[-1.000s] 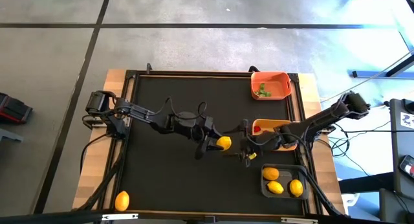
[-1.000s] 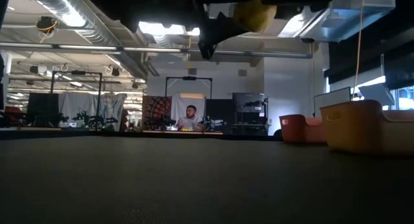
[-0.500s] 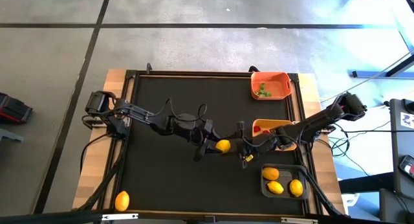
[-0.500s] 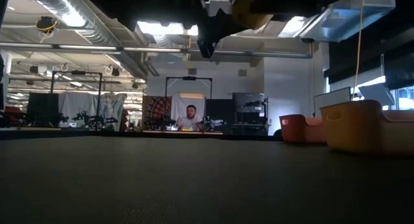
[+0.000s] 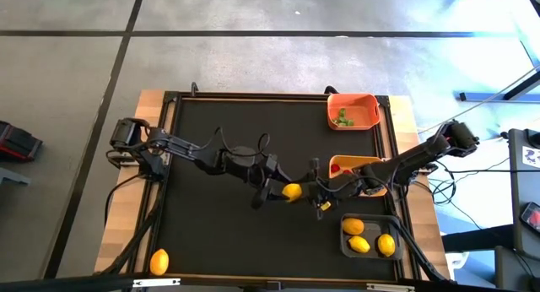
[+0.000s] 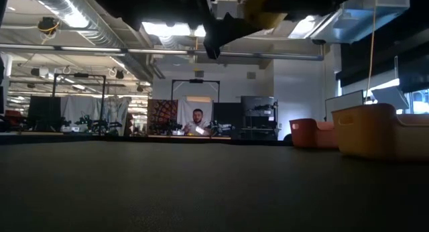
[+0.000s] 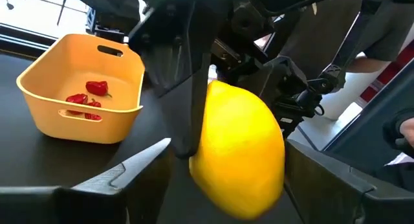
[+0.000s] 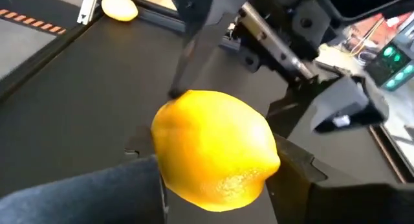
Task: Sort produce into baskets
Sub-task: Put the top yellow lemon into the black bin
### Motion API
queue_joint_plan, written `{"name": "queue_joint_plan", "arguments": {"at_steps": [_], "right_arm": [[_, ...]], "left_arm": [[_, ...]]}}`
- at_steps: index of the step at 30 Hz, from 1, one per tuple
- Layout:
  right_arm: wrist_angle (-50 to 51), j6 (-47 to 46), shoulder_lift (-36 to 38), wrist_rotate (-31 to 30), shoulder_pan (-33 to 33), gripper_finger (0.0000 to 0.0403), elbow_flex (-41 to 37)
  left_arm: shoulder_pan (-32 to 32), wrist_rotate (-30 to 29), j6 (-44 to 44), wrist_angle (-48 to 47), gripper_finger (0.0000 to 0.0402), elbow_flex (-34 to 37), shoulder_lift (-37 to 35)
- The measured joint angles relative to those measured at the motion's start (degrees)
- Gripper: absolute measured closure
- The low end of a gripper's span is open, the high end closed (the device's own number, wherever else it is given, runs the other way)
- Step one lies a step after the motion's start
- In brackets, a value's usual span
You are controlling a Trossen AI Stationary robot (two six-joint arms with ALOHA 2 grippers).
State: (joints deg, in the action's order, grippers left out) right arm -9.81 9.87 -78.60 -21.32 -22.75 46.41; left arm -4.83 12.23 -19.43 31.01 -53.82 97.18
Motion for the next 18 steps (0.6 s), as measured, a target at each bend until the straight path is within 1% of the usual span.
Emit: {"name": "queue_joint_plan", "arguments": {"at_steps": [4,10,15,18], "right_arm": [[7.3,-4.3,1.2,-1.2,-1.9,0.0268,2.8],[27.1,-15.0,1.6,-1.5,-6.4,0.0268,11.4],[40.8,-25.5,1.6,-1.4,-11.3,0.0269,18.3],[47.3,-33.1,1.6,0.3,-14.8,0.0269,22.0]], "left_arm": [[0.8,0.4,0.3,-5.4,0.0115,0.0,-2.9],[1.4,0.1,2.4,-13.8,0.0116,0.0,-6.2],[1.7,-0.2,2.5,-16.7,0.0117,0.0,-7.3],[1.7,-0.5,2.7,-17.2,0.0119,0.0,-7.5]]}}
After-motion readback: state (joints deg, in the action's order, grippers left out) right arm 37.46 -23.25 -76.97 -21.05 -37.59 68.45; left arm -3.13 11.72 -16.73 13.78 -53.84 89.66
